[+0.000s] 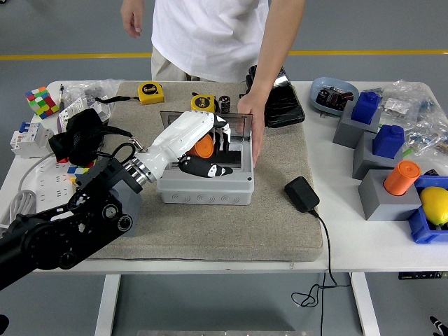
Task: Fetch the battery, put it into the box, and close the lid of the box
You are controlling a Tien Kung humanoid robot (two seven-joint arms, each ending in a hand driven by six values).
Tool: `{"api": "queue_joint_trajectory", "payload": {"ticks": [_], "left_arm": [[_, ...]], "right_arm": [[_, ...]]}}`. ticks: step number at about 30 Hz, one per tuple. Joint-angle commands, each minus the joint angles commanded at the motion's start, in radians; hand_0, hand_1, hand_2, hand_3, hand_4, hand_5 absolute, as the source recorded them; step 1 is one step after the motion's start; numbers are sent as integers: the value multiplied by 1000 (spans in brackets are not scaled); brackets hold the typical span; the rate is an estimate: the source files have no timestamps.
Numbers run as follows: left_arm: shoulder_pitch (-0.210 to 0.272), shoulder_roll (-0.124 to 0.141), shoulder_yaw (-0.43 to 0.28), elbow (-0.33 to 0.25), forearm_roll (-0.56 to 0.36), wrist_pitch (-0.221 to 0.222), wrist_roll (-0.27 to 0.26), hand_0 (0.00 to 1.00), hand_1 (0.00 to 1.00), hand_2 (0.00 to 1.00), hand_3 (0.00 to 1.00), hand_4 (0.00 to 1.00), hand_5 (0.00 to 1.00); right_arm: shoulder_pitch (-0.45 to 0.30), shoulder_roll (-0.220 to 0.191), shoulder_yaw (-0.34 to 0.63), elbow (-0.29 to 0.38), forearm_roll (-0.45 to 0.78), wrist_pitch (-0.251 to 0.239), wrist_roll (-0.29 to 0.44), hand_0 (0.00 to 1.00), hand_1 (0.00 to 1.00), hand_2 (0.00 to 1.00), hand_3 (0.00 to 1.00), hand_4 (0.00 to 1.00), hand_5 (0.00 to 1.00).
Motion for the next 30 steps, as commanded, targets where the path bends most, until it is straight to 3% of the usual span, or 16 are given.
{"api": "queue_joint_trajectory", "payload": {"ticks": [2, 3, 13, 26, 27, 30], "left_arm": [[-17, -13, 16, 21, 6, -2, 15, 4, 2, 194, 397, 998, 2], [-25, -20, 24, 30, 6, -4, 23, 2, 2, 211, 481, 998, 2], [-76, -80, 70, 128, 16, -11, 40, 2, 2, 231, 503, 998, 2], [-105, -110, 100, 183, 126, 49, 27, 2, 2, 245, 492, 998, 2], [-105, -109, 101, 183, 122, 55, 20, 168, 205, 388, 520, 998, 49], [-103, -108, 105, 187, 111, 71, -3, 168, 205, 388, 520, 998, 49]], "right_arm": [[1, 0, -2, 1, 1, -2, 1, 644, 659, 660, 540, 971, 402], [2, 0, -2, 1, 2, -2, 2, 644, 659, 660, 539, 971, 402], [-2, 6, -10, -4, 12, 11, 8, 644, 659, 660, 539, 972, 402], [-3, 9, -14, -3, 13, 9, 8, 645, 659, 660, 540, 973, 401], [-3, 8, -13, -2, 13, 9, 8, 645, 659, 660, 540, 973, 401], [-3, 8, -10, -2, 11, 9, 7, 645, 660, 660, 541, 976, 403]]}}
